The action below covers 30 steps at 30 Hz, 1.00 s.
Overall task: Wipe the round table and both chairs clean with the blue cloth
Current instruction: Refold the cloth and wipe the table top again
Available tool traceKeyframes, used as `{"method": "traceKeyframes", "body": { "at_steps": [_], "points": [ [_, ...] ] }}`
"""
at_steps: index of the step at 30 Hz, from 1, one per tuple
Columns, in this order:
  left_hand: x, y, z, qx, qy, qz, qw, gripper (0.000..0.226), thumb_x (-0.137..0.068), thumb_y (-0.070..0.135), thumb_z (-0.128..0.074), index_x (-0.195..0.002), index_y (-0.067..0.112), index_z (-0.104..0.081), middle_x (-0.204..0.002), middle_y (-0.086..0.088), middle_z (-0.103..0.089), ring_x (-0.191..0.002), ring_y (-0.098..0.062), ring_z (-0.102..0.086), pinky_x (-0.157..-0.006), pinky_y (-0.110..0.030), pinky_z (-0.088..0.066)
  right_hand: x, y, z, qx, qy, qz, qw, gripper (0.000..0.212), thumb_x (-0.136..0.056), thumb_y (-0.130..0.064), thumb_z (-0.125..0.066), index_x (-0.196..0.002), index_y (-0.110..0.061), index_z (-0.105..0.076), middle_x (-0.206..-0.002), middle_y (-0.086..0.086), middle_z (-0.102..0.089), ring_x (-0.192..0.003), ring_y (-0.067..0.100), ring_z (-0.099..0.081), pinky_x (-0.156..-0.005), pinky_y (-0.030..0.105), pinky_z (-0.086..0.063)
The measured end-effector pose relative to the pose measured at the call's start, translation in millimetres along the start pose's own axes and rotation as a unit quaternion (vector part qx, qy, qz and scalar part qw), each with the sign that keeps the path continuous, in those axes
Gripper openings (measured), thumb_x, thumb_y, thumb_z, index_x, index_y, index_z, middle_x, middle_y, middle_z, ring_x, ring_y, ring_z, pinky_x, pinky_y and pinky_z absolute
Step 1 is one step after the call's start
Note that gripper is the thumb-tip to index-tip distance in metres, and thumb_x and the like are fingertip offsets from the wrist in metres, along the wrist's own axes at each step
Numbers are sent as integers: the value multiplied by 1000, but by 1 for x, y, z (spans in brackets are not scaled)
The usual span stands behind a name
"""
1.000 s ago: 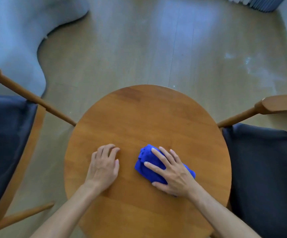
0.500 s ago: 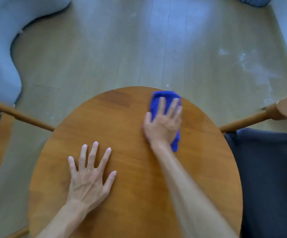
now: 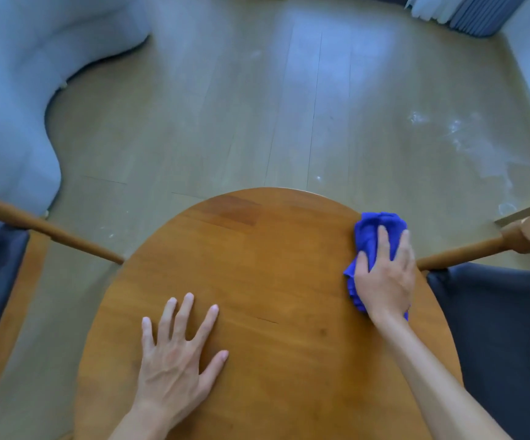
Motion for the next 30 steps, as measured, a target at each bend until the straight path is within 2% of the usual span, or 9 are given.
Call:
{"method": "traceKeyframes", "body": {
  "at_steps": [3,5,8,10,12,14,22,26,30],
  "points": [
    [-1,-1,-1,2,10,-12,1000,72,-92,67,-15,-137,26,-52,-146,-17,-43,-133,-39,-39,-95,-70,-38,-13,-44,-18,-7,27,-102,994,58,-92,-25,-51,-147,-14,-36,-155,23,-20,-138,43,-26,-101,52,-33],
    [-2,-3,-3,2,29,-22,999,67,-91,66,-25,-137,26,-53,-145,-17,-43,-132,-39,-40,-95,-69,-39,-18,-108,-35,-14,14,-65,998,60,-92,-30,-46,-149,-18,-30,-157,21,-14,-141,40,-21,-103,51,-31],
    [-5,-4,-6,2,51,-29,998,65,-83,61,-39,-132,23,-58,-141,-20,-48,-129,-42,-46,-93,-69,-40,11,-219,-60,-37,-43,111,992,62,-93,-32,-41,-152,-21,-23,-159,18,-5,-145,39,-11,-110,50,-25],
    [-7,-2,-7,-3,60,-23,998,61,-83,56,-39,-122,19,-66,-131,-24,-56,-121,-44,-53,-90,-70,-41,59,-277,-72,-52,-77,267,959,60,-91,-31,-41,-149,-23,-29,-159,16,-10,-145,39,-14,-110,50,-26],
    [-7,-2,-9,-4,66,-15,998,60,-78,50,-39,-120,16,-65,-119,-26,-62,-110,-47,-60,-83,-71,-44,98,-302,-73,-53,-113,400,908,55,-89,-30,-42,-144,-25,-39,-158,13,-22,-141,38,-24,-106,49,-31],
    [-7,-1,-9,9,75,-14,997,57,-90,59,-27,-124,21,-53,-122,-24,-61,-113,-43,-58,-85,-68,-43,92,-286,-70,-68,-125,441,886,54,-88,-27,-45,-142,-25,-44,-156,12,-26,-138,37,-29,-103,48,-33],
    [-6,-3,-11,-8,56,-24,998,72,-89,72,-13,-135,28,-48,-141,-19,-46,-128,-40,-44,-89,-69,-36,2,-41,-8,7,3,102,995,57,-84,-21,-62,-139,-16,-50,-150,19,-36,-132,39,-43,-96,46,-47],
    [-5,-5,-8,-21,36,-20,999,83,-89,72,-8,-131,22,-59,-140,-21,-46,-127,-43,-44,-86,-70,-37,47,54,18,38,38,-70,996,56,-88,-16,-62,-141,-9,-46,-149,26,-33,-130,45,-39,-97,56,-44],
    [-1,-4,2,-7,42,-25,999,84,-90,69,-4,-130,22,-61,-137,-21,-51,-126,-43,-48,-87,-70,-42,80,63,18,-14,63,-253,965,56,-92,-18,-56,-145,-9,-37,-153,27,-23,-133,48,-29,-96,61,-35]
  ]
}}
Point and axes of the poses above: each hand's wrist, its own x-axis away from the middle knuckle, its own z-axis out of the back of the hand, y = z × x, the point moved 3 cm from there along -x, towards the middle knuckle
